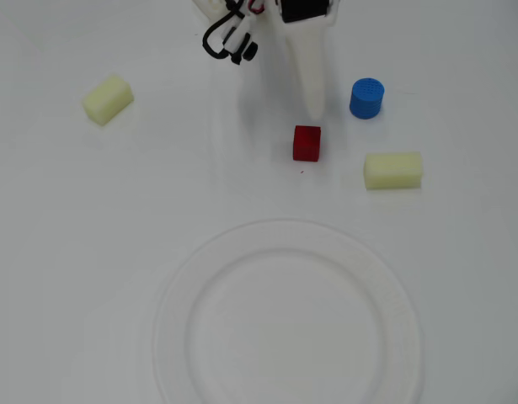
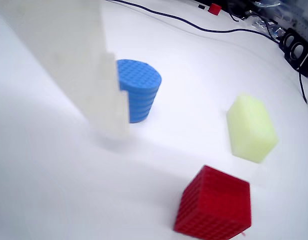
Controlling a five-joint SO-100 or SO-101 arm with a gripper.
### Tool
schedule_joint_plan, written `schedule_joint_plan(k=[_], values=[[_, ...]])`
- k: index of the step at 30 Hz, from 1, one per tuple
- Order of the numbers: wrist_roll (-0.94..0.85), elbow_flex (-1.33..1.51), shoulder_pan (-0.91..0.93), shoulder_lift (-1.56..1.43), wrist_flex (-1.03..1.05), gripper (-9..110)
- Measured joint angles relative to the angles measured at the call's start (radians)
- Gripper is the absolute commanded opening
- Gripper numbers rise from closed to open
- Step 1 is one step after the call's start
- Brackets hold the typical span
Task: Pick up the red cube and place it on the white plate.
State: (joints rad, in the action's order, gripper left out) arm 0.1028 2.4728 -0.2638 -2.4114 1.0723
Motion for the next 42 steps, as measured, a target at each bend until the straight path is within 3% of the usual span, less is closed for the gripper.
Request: schedule_joint_plan(k=[10, 21, 27, 33, 38, 42], values=[[0.078, -0.147, -0.038, 0.385, -0.038, 35], [0.038, -0.167, 0.02, 0.489, -0.16, 32], [-0.017, -0.186, 0.049, 0.515, -0.184, 22], [-0.032, -0.186, 0.037, 0.515, -0.189, 0], [-0.035, -0.146, 0.028, 0.449, -0.218, 0], [-0.043, -0.051, 0.051, 0.224, -0.291, 0]])
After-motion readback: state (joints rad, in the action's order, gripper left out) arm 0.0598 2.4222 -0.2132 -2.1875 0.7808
